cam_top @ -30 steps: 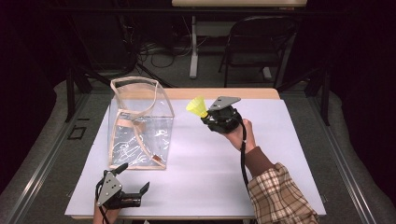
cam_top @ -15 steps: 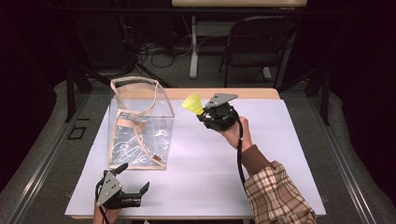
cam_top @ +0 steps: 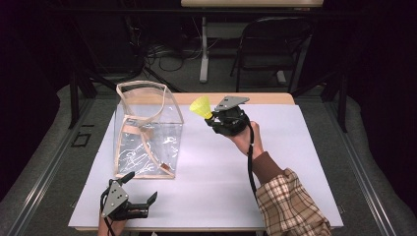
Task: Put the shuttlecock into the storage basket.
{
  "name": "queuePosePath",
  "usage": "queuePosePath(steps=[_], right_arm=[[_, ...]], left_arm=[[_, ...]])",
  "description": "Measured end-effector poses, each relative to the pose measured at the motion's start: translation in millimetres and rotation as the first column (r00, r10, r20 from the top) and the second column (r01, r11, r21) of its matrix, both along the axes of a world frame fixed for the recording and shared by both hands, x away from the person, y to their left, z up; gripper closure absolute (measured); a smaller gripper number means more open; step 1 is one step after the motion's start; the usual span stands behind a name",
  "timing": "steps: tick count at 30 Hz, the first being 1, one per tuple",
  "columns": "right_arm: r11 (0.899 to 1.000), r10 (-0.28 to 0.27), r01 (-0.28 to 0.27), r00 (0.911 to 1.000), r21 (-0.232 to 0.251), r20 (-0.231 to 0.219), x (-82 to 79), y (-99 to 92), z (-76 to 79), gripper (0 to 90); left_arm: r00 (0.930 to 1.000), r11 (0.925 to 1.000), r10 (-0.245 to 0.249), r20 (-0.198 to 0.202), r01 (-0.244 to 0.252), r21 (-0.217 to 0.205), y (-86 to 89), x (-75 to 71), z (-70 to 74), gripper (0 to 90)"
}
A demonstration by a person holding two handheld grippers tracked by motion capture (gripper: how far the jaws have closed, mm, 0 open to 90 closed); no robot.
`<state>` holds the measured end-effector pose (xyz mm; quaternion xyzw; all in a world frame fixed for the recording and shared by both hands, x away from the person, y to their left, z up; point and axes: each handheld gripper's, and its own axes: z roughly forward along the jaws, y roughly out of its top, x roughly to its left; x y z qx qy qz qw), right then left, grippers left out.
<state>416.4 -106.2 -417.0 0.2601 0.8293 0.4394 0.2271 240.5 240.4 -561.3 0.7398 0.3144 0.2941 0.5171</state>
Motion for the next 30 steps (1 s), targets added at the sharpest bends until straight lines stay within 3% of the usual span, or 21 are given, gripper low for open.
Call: queuePosePath(steps=[30], right_arm=[[0.999,0.01,-0.01,0.9999,0.043,0.005,5.4,10.8,10.1,64.9]], left_arm=[[1.0,1.0,0.0,-0.001,0.0,-0.002,-0.1,0.1,0.0,0.0]])
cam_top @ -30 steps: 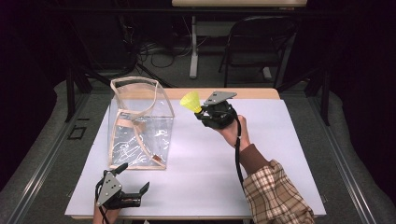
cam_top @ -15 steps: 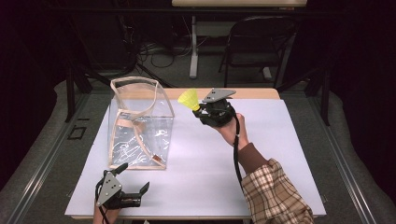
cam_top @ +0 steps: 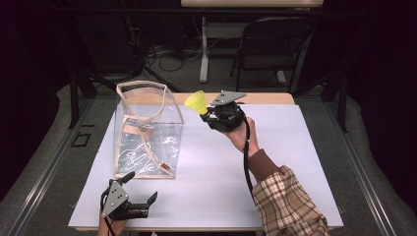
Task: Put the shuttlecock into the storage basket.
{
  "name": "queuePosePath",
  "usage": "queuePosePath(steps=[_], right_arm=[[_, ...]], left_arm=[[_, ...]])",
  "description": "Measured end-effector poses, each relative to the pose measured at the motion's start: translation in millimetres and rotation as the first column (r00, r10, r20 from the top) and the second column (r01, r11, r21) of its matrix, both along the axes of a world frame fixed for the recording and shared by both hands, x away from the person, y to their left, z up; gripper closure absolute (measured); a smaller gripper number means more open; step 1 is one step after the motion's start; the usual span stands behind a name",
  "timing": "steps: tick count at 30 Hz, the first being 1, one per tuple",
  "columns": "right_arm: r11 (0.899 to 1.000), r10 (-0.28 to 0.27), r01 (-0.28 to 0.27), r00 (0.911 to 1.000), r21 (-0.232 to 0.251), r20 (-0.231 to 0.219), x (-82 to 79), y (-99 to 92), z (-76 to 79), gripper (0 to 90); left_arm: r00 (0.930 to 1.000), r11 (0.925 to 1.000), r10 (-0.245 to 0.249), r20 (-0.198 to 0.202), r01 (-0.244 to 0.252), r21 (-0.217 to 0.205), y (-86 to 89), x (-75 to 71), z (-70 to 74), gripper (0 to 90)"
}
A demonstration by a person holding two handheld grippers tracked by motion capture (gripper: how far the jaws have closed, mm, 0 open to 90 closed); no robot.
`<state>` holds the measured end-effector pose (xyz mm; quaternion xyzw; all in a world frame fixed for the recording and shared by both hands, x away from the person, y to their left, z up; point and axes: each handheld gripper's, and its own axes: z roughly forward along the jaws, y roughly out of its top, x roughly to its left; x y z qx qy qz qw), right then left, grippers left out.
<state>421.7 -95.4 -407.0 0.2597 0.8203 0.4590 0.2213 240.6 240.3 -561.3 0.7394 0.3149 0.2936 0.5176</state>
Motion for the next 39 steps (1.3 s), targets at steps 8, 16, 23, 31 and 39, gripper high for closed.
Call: queuePosePath(steps=[8,16,23,31,39], right_arm=[[1.0,-0.001,0.001,1.0,0.014,0.0,2.6,2.9,1.8,64.9],[1.0,0.002,-0.003,1.0,0.022,0.005,4.1,8.3,6.4,64.9],[1.0,0.01,-0.01,0.9999,0.03,0.008,6.1,13.6,10.6,64.9],[0.999,0.011,-0.011,0.9999,0.037,0.012,9.1,17.1,14.9,64.9],[0.999,0.012,-0.012,0.9999,0.043,0.011,12.7,19.8,18.4,64.9]], left_arm=[[1.0,1.0,-0.002,-0.001,0.002,0.0,0.1,0.1,0.0,0.0],[1.0,1.0,-0.002,0.0,0.002,-0.001,0.0,-0.1,0.0,0.0],[1.0,1.0,-0.002,0.0,0.002,-0.002,0.0,0.0,0.0,0.0],[1.0,1.0,-0.004,-0.002,0.004,-0.002,0.2,0.0,0.1,0.0],[1.0,1.0,-0.004,-0.001,0.004,-0.002,0.2,0.0,0.2,0.0]])
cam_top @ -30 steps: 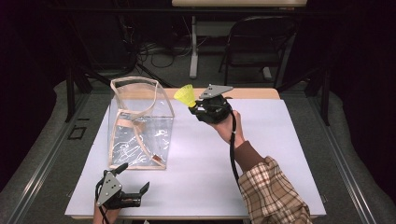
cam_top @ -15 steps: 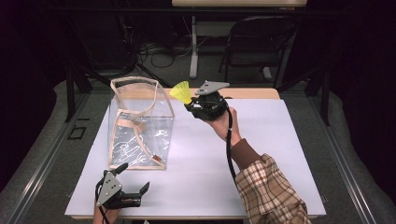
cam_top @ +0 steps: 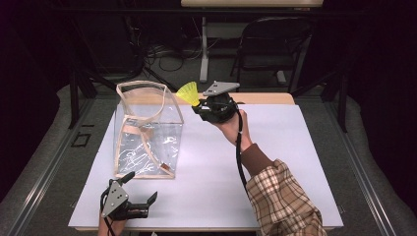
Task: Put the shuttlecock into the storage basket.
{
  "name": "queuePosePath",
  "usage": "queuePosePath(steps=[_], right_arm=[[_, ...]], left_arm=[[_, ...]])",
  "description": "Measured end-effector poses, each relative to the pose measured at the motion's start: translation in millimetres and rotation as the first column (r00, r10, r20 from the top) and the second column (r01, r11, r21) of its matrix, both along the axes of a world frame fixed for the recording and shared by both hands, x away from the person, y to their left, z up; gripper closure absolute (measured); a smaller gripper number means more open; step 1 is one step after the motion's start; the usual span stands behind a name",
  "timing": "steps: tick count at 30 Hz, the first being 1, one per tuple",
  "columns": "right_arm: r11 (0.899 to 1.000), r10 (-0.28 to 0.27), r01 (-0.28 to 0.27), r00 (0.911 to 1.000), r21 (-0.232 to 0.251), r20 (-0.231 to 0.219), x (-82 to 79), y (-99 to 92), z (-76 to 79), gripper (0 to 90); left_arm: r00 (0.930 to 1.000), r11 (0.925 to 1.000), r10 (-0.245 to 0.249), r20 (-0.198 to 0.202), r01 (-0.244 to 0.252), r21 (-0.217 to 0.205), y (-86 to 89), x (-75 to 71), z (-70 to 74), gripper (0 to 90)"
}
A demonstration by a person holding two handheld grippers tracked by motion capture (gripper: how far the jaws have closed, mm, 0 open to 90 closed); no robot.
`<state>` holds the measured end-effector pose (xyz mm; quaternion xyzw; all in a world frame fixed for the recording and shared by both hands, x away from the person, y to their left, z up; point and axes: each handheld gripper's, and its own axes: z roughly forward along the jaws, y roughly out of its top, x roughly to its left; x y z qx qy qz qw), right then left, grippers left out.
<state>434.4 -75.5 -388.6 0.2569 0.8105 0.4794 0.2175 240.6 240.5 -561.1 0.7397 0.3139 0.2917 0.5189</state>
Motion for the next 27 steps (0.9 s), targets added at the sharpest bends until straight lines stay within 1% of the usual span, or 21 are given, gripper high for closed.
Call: queuePosePath(steps=[27], right_arm=[[1.0,0.004,-0.004,0.9999,0.008,0.013,6.5,10.5,10.9,64.9]], left_arm=[[1.0,1.0,0.0,0.0,0.0,-0.002,0.1,-0.2,0.2,0.0]])
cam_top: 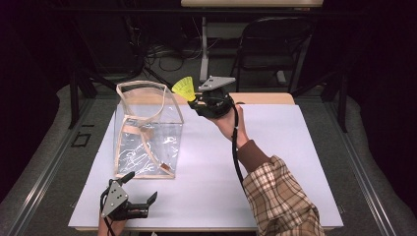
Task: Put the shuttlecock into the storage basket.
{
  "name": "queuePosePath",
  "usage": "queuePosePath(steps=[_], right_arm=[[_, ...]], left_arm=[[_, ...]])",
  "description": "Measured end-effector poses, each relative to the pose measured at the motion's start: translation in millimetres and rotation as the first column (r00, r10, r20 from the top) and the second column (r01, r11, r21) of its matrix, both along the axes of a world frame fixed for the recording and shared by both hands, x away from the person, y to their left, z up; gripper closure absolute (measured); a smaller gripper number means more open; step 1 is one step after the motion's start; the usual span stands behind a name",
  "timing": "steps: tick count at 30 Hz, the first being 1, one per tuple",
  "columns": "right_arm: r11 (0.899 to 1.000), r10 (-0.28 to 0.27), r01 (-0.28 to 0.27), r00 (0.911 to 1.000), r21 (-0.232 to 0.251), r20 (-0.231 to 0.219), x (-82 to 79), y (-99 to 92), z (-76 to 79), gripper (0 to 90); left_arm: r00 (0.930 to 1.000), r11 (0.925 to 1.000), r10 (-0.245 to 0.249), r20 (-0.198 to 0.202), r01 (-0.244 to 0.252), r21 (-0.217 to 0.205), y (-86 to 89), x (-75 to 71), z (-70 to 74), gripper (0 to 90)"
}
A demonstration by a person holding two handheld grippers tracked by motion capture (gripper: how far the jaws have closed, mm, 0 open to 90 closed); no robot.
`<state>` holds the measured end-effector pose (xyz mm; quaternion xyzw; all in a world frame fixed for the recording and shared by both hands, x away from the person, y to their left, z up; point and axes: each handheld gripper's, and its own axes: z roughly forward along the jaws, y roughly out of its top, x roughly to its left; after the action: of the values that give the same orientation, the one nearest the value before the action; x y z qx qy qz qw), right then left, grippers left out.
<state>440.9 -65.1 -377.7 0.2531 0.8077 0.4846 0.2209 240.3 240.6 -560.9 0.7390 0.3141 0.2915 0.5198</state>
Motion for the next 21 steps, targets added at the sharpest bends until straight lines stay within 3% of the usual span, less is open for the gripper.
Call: queuePosePath(steps=[21], right_arm=[[1.0,0.005,-0.005,1.0,0.009,0.0,7.5,6.4,7.5,64.9]], left_arm=[[1.0,1.0,0.001,0.001,-0.001,-0.001,0.3,0.0,0.2,0.0]])
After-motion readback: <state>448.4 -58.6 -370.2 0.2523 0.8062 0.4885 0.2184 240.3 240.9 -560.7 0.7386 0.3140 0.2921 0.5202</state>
